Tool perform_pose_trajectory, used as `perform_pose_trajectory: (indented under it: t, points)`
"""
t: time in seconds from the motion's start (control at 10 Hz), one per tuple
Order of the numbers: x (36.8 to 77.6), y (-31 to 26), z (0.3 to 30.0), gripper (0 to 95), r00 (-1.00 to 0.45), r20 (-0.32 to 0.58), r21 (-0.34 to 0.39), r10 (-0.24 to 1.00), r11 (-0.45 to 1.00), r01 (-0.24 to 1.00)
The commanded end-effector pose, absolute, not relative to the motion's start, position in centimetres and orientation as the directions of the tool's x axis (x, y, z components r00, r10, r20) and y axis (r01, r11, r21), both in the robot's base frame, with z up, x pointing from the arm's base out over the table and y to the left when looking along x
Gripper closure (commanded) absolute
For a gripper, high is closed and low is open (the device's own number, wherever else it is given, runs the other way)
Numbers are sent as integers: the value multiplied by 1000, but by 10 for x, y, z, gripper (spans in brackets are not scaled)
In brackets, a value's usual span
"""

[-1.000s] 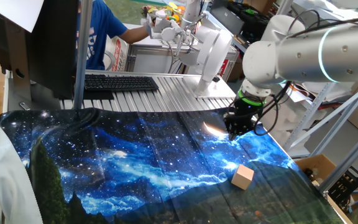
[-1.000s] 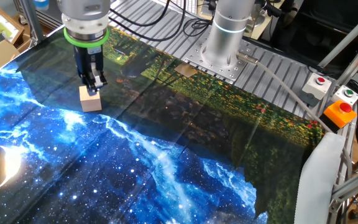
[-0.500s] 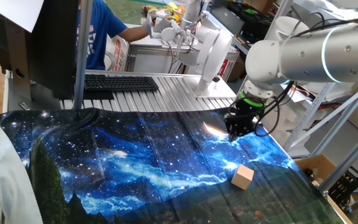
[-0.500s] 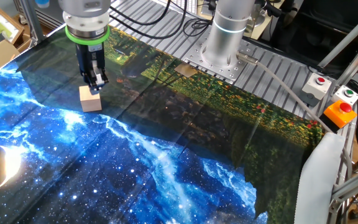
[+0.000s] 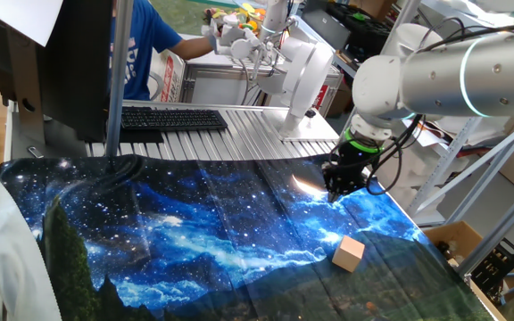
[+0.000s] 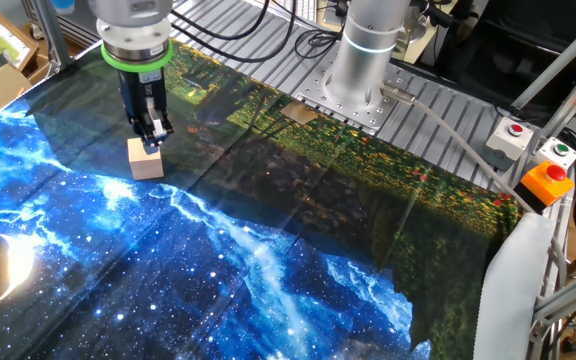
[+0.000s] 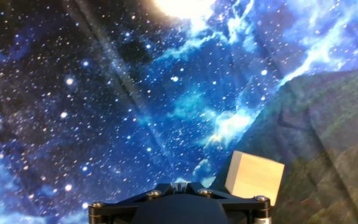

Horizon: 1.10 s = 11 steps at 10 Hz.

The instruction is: Pick up the small block on the left and move it to the right

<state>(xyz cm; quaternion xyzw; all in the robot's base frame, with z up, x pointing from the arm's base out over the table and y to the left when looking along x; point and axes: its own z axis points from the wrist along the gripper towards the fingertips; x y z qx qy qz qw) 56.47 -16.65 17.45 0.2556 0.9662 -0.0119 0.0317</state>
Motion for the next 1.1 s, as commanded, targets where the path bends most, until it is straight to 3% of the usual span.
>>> perform_pose_trajectory:
  t: [0.1, 0.6, 0.8, 1.1]
  points:
    - [564, -167, 175, 950, -741, -54, 17, 669, 743, 670]
    - [564, -167, 175, 950, -506, -98, 15, 857, 510, 860]
    - [564, -167, 175, 950, -444, -59, 35, 894, 446, 894]
    - [564, -167, 175, 950, -471, -45, -5, 881, 472, 882]
